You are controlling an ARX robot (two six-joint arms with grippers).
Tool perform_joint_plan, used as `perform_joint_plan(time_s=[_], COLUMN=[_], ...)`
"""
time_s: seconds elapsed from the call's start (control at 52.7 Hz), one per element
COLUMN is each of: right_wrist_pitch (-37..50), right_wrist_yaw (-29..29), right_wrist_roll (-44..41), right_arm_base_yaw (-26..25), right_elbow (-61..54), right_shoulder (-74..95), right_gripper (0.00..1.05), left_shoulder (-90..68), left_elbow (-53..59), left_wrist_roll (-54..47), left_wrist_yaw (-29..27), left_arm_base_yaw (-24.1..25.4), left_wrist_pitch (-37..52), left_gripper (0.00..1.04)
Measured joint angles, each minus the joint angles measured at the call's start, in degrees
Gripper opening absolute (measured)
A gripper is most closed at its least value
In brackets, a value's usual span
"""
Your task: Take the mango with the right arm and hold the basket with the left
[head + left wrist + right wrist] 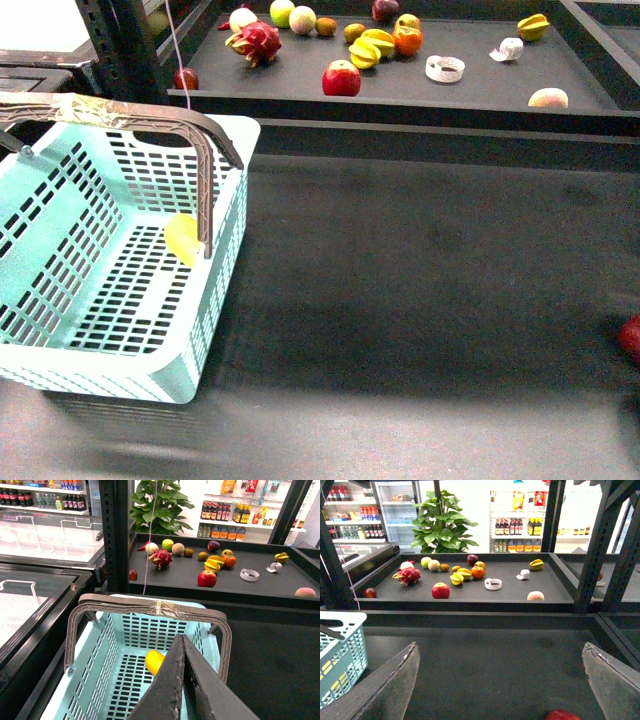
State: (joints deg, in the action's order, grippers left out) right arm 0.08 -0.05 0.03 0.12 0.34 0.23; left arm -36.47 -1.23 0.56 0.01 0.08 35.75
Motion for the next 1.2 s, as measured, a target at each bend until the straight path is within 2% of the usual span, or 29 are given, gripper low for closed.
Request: perform_joint_plan(time_s=[0.588, 0.967, 1.062, 1.195], right_wrist_pitch=[0.0, 0.0, 0.0, 0.0], right_wrist_yaw=[0.0, 0.0, 0.0, 0.0], right_wrist_roll=[0.0, 0.0, 0.0, 0.0], right_arm_base_yaw=[0.0, 0.0, 0.0, 0.0], right_elbow=[0.0, 0.0, 0.0, 0.0], right_shoulder=[0.0, 0.0, 0.0, 0.0], right_gripper=[0.97, 0.97, 0.97, 0.97], left_shoulder=[19.7, 26.6, 34.2, 36.1], left_elbow=[0.0, 0.0, 0.0, 0.0], left_wrist_roll=[-0.1, -0.1, -0.1, -0.1], left_wrist_yaw=[0.0, 0.0, 0.0, 0.0], left_arm_base_yaw=[0.0, 0.0, 0.0, 0.0], left_wrist_pitch=[-18.7, -25.7, -34.8, -35.6], left_gripper=[0.02, 0.02, 0.02, 0.02])
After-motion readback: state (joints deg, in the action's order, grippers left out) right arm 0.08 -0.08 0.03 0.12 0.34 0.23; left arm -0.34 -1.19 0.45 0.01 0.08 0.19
